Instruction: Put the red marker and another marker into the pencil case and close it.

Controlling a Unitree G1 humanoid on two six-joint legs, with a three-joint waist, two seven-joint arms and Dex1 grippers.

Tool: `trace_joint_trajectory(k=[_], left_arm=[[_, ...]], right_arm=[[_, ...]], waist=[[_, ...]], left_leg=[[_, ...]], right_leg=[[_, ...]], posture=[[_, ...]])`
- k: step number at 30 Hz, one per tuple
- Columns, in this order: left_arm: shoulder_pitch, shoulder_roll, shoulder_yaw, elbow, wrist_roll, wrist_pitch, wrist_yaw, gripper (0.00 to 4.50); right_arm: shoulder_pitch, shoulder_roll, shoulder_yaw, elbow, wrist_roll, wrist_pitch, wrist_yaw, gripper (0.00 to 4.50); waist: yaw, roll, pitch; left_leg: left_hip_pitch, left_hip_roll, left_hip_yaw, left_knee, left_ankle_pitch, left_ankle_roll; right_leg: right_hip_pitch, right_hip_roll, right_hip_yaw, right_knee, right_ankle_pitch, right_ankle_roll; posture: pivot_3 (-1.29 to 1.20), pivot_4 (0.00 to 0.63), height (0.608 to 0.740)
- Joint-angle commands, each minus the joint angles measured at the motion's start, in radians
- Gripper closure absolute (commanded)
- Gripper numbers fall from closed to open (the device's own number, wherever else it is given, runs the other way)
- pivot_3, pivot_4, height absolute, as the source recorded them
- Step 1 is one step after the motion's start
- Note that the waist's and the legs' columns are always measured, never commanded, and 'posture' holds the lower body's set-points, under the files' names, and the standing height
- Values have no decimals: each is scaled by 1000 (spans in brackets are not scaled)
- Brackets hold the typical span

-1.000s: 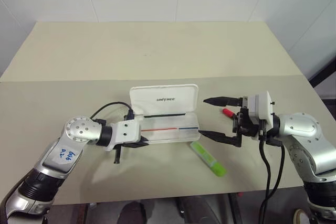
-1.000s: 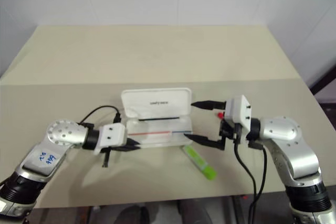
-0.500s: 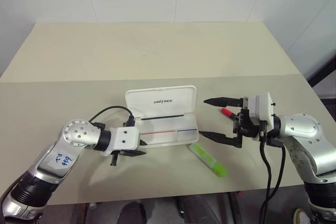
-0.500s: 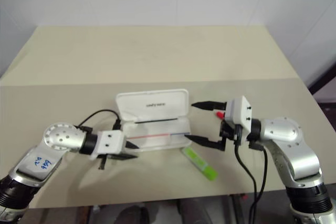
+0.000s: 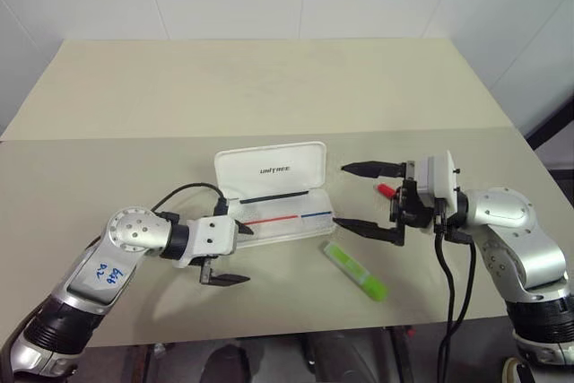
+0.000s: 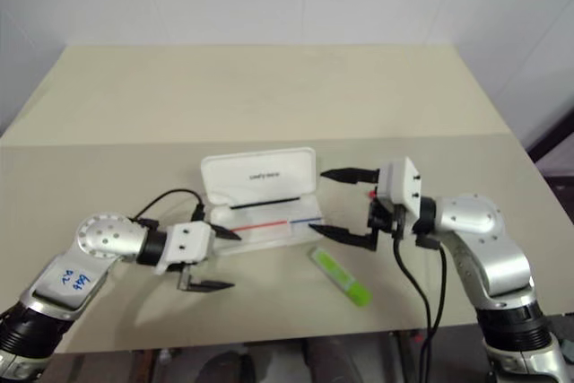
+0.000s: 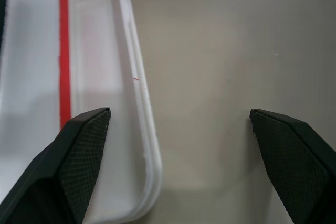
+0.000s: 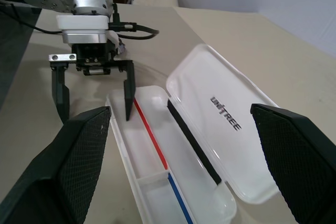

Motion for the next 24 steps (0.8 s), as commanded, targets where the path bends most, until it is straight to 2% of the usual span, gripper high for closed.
trace_joint_trajectory(k=[1, 7, 15, 18, 24], left_arm=[[15, -19, 48, 3, -47, -64, 5, 22], [62, -17, 170, -77, -201, -5, 0, 22], [118, -36, 258, -146, -290, 19, 40, 22], [132, -40, 278, -127, -305, 33, 61, 22], [167, -39, 244, -58, -260, -28, 43, 22]], right_arm=[[-16, 4, -10, 5, -1, -22, 13, 0], [-25, 7, -3, 33, 2, -19, 33, 0], [-36, 6, -6, 59, 5, -15, 57, 0], [-42, 3, -10, 65, 4, -14, 61, 0], [-48, -1, -17, 51, 7, -3, 54, 0]], waist=[[0, 0, 0], [-2, 0, 0], [-1, 0, 0], [-1, 0, 0], [-2, 0, 0]], left_leg=[[0, 0, 0, 0, 0, 0], [0, 0, 0, 1, 0, 0], [1, 0, 0, 1, 0, 0], [1, 0, 0, 1, 0, 0], [1, 0, 0, 1, 0, 0]], right_leg=[[0, 0, 0, 0, 0, 0], [0, 0, 0, 2, 0, 0], [0, 0, 0, 2, 0, 0], [0, 0, 0, 2, 0, 0], [0, 0, -1, 2, 0, 0]], posture=[[0, 150, 740], [0, 150, 740], [0, 150, 740], [0, 150, 740], [0, 150, 740]])
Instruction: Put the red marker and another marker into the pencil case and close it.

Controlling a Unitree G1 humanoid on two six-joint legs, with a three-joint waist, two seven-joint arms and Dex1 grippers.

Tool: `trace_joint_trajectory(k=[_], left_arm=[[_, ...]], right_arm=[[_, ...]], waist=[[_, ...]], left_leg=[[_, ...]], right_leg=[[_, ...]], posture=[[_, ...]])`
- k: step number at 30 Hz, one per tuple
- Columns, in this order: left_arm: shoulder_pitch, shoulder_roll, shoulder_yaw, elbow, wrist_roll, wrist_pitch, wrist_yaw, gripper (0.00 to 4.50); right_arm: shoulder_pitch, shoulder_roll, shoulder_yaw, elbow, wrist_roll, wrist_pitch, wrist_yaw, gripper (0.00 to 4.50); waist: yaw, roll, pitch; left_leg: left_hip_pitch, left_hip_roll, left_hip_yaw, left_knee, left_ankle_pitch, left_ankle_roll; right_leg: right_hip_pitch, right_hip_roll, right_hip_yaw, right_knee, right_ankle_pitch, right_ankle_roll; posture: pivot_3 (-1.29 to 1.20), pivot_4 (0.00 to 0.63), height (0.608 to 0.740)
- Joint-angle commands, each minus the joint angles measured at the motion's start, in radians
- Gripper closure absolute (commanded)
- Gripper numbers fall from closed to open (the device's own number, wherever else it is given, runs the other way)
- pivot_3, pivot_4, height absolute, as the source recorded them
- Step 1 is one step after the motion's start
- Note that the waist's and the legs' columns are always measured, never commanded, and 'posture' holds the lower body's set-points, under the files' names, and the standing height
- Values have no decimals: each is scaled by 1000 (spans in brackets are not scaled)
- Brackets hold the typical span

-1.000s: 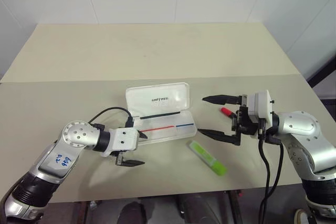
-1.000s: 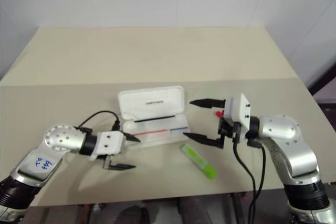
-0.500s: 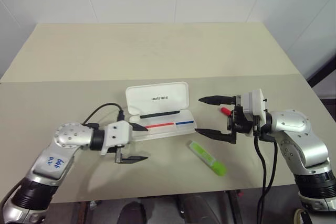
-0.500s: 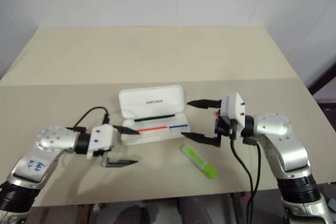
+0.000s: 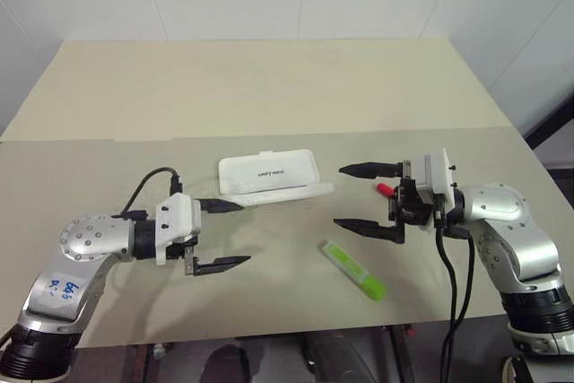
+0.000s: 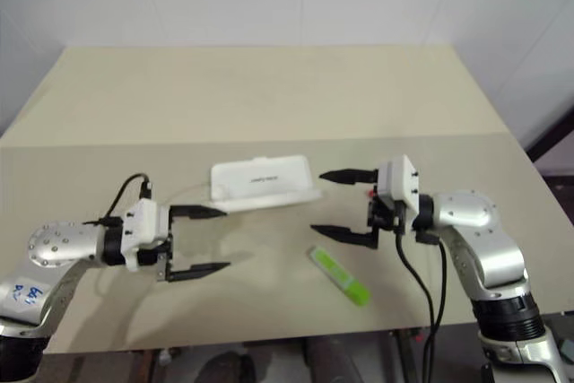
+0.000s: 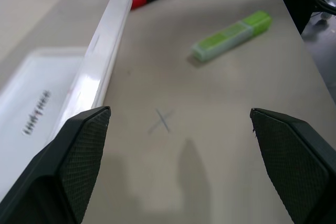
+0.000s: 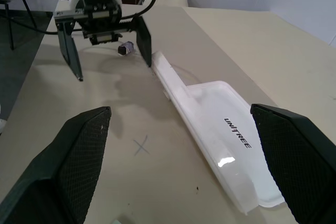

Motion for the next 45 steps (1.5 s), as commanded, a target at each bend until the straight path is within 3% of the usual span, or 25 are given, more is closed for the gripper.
trace_joint_trajectory(k=[1, 11, 23, 30, 36, 45], left_arm=[[-1, -23, -3, 18, 4, -50, 1, 22], [-104, -98, 119, 33, -184, 32, 49, 22], [-203, -106, 110, 138, -123, 13, 80, 22], [-204, -130, 99, 121, -119, 5, 95, 22], [-217, -69, 128, 29, -248, 151, 50, 22], [-204, 35, 136, 16, -309, 220, -64, 22]], right_arm=[[-7, -10, -24, -30, 9, 1, -5, 0], [44, -26, -49, -64, 12, 3, -34, 0], [30, -118, -148, 53, 8, 43, -63, 0], [77, -197, -195, 173, -85, 77, -134, 0], [164, -223, -199, 380, -163, 24, -122, 0], [105, -184, -157, 618, -242, -77, -106, 0]], waist=[[1, 0, 0], [4, 0, 0], [5, 0, 0], [9, 0, 0], [15, 0, 0], [-4, 3, 2]], left_leg=[[0, 0, 0, 0, 0, 0], [-1, -1, 0, 1, 0, 0], [-1, -2, 0, 1, 0, 0], [-1, -1, 0, 1, 0, 0], [-1, -1, 0, 1, 0, 0], [1, -7, 3, 1, 1, 0]], right_leg=[[0, 0, 0, 0, 0, 0], [0, 0, 0, 0, 0, 1], [0, 1, 0, 0, 0, 1], [0, 0, 0, -1, 0, 1], [0, 0, 0, -1, 0, 1], [0, 2, 4, 0, 1, 3]], posture=[[0, 150, 740], [0, 150, 740], [0, 150, 740], [0, 150, 740], [0, 150, 740], [0, 150, 740]])
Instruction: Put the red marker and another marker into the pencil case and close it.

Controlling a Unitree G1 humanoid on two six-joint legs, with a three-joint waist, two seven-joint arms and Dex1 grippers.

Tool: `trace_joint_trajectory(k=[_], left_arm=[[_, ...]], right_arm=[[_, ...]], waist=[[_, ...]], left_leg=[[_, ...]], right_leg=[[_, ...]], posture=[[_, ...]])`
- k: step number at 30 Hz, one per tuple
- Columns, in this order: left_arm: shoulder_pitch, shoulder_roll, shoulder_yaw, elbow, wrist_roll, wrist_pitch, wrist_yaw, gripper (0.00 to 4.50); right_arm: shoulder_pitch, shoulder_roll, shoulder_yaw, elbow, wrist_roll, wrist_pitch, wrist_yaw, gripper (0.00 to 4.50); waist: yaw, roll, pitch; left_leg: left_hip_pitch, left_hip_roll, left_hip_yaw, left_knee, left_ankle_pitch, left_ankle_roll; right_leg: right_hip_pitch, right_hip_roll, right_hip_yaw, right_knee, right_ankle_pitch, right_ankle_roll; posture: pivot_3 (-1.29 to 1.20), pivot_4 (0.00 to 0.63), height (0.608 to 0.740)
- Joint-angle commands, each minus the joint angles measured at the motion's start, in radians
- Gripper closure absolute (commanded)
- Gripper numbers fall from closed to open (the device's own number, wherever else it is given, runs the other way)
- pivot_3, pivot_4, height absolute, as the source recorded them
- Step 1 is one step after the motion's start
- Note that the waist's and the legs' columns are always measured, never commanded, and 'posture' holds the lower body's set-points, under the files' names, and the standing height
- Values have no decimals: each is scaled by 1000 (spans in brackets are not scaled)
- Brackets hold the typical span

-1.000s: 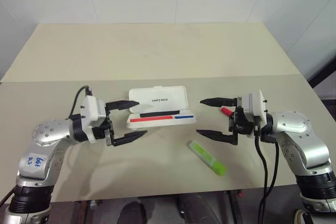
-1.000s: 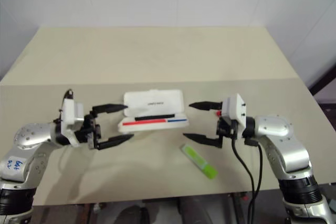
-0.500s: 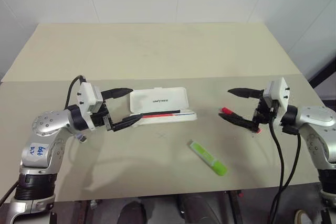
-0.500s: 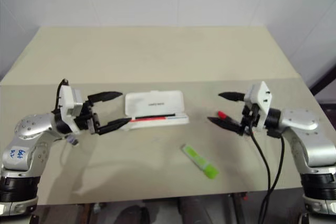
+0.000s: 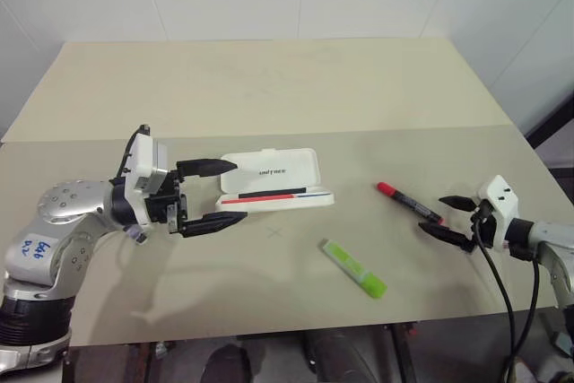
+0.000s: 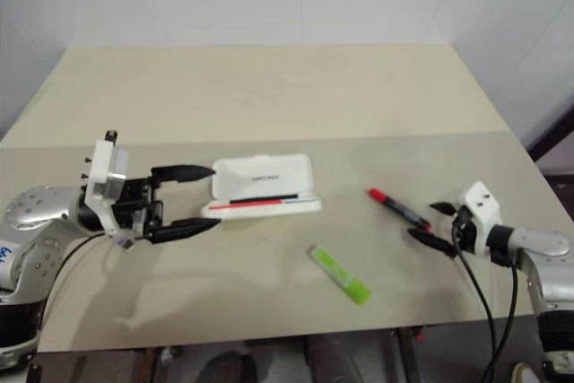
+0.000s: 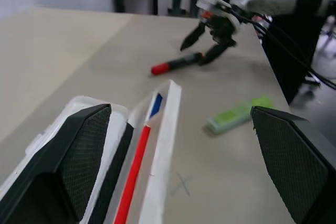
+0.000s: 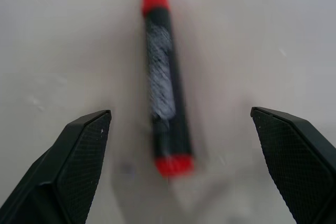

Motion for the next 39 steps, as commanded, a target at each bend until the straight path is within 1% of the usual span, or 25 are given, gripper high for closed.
trace_joint_trajectory(k=[1, 6, 11, 14, 16, 17, 19, 20, 21, 22, 23, 26, 32, 34, 36, 38, 39], left_arm=[[3, 14, 23, -15, -22, -10, -35, 22], [22, 6, 28, -16, -7, -28, -36, 22], [32, -1, 23, -4, 11, -53, -30, 22], [34, -3, 23, -2, 12, -57, -27, 0], [35, -4, 23, -2, 13, -57, -26, 0], [35, -4, 22, -1, 14, -58, -25, 0], [35, -4, 21, -2, 17, -59, -23, 0], [34, -5, 20, -2, 18, -60, -22, 0], [34, -5, 20, -2, 19, -61, -21, 0], [33, -5, 19, -2, 20, -61, -20, 0], [33, -5, 19, -1, 22, -63, -19, 0], [35, -5, 15, 4, 33, -74, -21, 0], [37, -13, 14, 21, 49, -97, -16, 0], [40, -18, 25, 48, 69, -123, -8, 0], [40, -24, 33, 72, 83, -146, 3, 0], [36, -35, 40, 95, 94, -167, 21, 0], [34, -38, 41, 102, 97, -172, 28, 0]], right_arm=[[-29, 12, 0, 43, -16, -45, 12, 0], [-88, 51, 12, 130, -36, -94, 18, 0], [-128, 85, 28, 162, -47, -118, 42, 0], [-132, 93, 45, 169, -59, -126, 56, 654], [-136, 99, 49, 175, -62, -132, 55, 1361], [-138, 102, 49, 177, -63, -134, 54, 1636], [-138, 106, 52, 176, -65, -136, 59, 2420], [-137, 106, 53, 173, -66, -137, 61, 2704], [-135, 106, 55, 170, -66, -137, 65, 3143], [-134, 107, 56, 167, -67, -138, 68, 3425], [-132, 107, 56, 164, -67, -138, 68, 3820], [-133, 111, 55, 150, -71, -140, 58, 3860], [-149, 109, 55, 100, -74, -137, 54, 3860], [-190, 105, 51, 23, -53, -106, 57, 3860], [-238, 104, 53, -50, -34, -70, 60, 3860], [-291, 116, 68, -111, -18, -28, 60, 3860], [-308, 121, 74, -127, -14, -14, 60, 3860]], waist=[[-2, 0, 0], [-8, 0, 0], [-25, 0, 0], [-31, 0, 0], [-32, 0, 0], [-33, 0, 0], [-36, 0, 0], [-37, 0, 0], [-38, 0, 0], [-38, 0, 0], [-39, 0, 0], [-39, 0, 0], [-41, 0, 0], [-44, 1, 1], [-52, 5, 3], [-54, 6, 4], [-54, 6, 4]], left_leg=[[0, 0, 0, 0, 0, 0], [0, 0, 1, 2, 0, 0], [1, 0, 1, 4, 0, 0], [2, 0, 2, 5, 0, 1], [3, 0, 2, 4, 0, 0], [4, 0, 2, 4, 0, 1], [4, 0, 2, 6, 0, 1], [4, 0, 2, 6, 0, 1], [5, 0, 2, 8, 0, 1], [5, 0, 1, 9, 0, 1], [5, 1, 1, 10, -1, 2], [5, 2, 1, 10, 1, 5], [5, 0, 1, 10, 0, 7], [5, 0, 1, 10, 0, 7], [4, 0, 1, 10, 0, 7], [4, 0, 2, 10, 0, 7], [4, 1, 2, 9, 0, 7]], right_leg=[[0, 0, 0, 0, 0, 0], [1, -1, 2, 0, 1, 2], [2, -1, 3, 0, 2, 3], [3, -1, 4, 0, 2, 4], [5, -1, 4, 0, 2, 3], [5, -1, 4, 0, 2, 3], [7, -1, 4, 0, 2, 3], [7, -1, 4, 0, 2, 4], [8, -1, 4, -1, 2, 4], [10, -1, 4, -2, 2, 4], [12, -1, 4, -4, 2, 4], [14, -1, 4, -8, 3, 3], [14, -3, 5, -10, 3, 3], [14, -3, 5, -9, 3, 3], [14, -3, 6, -9, 3, 4], [13, -3, 6, -8, 7, 11], [12, -3, 6, -8, 7, 11]], posture=[[0, 150, 740], [0, 150, 740], [0, 150, 740], [0, 150, 740], [0, 150, 740], [0, 150, 740], [0, 150, 740], [0, 150, 740], [0, 150, 740], [0, 150, 740], [0, 150, 740], [0, 150, 740], [0, 150, 740], [0, 150, 740], [0, 150, 740], [0, 150, 740], [0, 150, 740]])
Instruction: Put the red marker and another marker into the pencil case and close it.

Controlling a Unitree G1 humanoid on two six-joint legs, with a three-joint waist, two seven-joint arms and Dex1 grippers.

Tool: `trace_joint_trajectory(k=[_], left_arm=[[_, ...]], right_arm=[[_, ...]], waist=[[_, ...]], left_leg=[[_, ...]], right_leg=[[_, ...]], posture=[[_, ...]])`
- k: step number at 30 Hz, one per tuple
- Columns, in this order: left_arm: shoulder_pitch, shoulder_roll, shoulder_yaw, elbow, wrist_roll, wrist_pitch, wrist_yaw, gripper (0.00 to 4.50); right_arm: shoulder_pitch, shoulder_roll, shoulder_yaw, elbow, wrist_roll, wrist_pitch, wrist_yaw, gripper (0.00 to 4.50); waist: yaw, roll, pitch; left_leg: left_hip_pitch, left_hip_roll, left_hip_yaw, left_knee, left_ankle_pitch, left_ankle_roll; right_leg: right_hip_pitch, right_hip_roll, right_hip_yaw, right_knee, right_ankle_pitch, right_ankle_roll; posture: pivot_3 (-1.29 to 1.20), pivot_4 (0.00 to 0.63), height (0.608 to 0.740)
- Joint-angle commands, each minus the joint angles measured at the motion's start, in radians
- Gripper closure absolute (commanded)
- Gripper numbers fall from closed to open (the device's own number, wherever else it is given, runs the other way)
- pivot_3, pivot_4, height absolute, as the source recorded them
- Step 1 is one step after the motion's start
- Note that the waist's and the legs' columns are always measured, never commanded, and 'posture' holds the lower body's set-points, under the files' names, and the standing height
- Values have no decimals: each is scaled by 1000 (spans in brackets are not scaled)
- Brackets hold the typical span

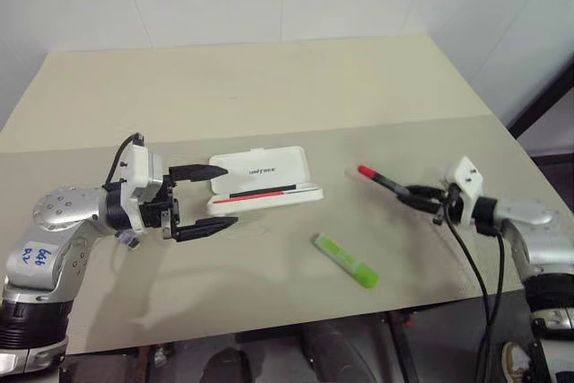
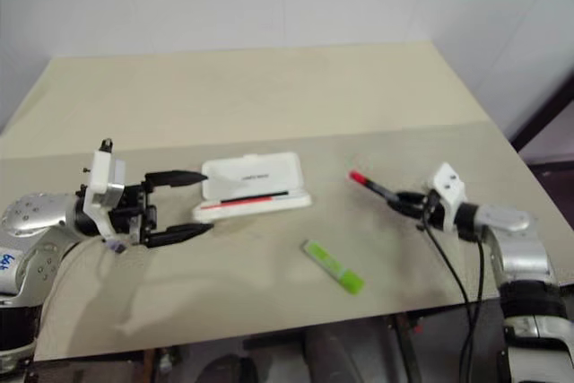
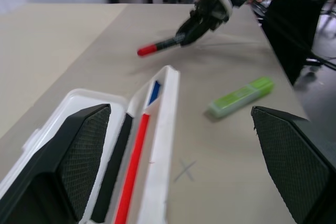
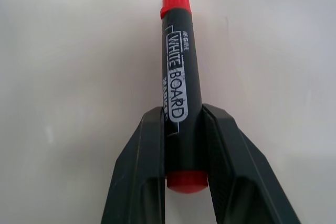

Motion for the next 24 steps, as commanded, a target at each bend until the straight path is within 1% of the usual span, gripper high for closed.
trace_joint_trajectory(k=[1, 4, 7, 10, 11, 13, 17, 20, 23, 24], left_arm=[[-7, -15, 36, 22, 23, -49, 32, 0], [2, -20, 40, 38, 41, -71, 46, 0], [17, -26, 53, 39, 46, -82, 66, 0], [24, -32, 59, 36, 50, -88, 82, 0], [25, -33, 58, 36, 52, -89, 85, 0], [30, -36, 66, 31, 55, -97, 94, 0], [39, -39, 71, 21, 58, -106, 110, 0], [51, -38, 74, 7, 54, -108, 117, 0], [66, -37, 81, -6, 52, -108, 127, 0], [73, -37, 83, -12, 52, -108, 130, 0]], right_arm=[[-83, 16, 8, -114, 44, 54, 2, 3860], [-141, 63, 52, -153, 48, 79, 13, 3860], [-198, 135, 111, -157, 49, 91, 27, 3860], [-240, 183, 155, -121, 30, 74, 44, 3860], [-247, 190, 162, -110, 25, 67, 47, 3860], [-297, 246, 199, -36, 8, 33, 65, 3860], [-386, 351, 244, 149, -36, -57, 89, 3860], [-408, 392, 269, 216, -63, -105, 110, 3860], [-392, 415, 289, 202, -65, -102, 138, 3860], [-378, 419, 295, 189, -66, -96, 145, 3860]], waist=[[2, 0, 0], [4, -1, 0], [8, -1, -1], [13, 0, -1], [16, 0, -1], [23, 0, -1], [20, 0, -1], [23, 0, -1], [27, 0, -1], [27, 0, -1]], left_leg=[[0, 1, -1, 0, 0, 0], [-1, 1, -4, -3, -1, -1], [-2, 0, -4, -9, -1, -1], [-14, 1, -3, -10, 0, -3], [-18, 2, -4, -9, 2, -6], [-21, 2, -4, -9, 4, -9], [-20, 2, -2, -9, 4, -9], [-20, 1, -3, -8, 4, -9], [-21, -1, -3, -6, 4, -9], [-21, -1, -4, -5, 3, -8]], right_leg=[[0, 0, -1, 0, 0, 0], [0, 0, -3, 0, 0, -1], [-3, -2, -4, -2, -1, -1], [-16, -6, -5, 1, -1, -2], [-20, -8, -8, 2, -1, -2], [-23, -10, -13, 2, -2, -2], [-23, -13, -17, 2, -2, -3], [-23, -15, -19, 2, -3, -4], [-23, -18, -25, 2, -3, -5], [-22, -18, -25, 6, -3, -5]], posture=[[0, 150, 740], [0, 150, 740], [0, 150, 740], [0, 150, 740], [0, 150, 740], [0, 150, 740], [0, 150, 740], [0, 150, 740], [0, 150, 740], [0, 150, 740]])
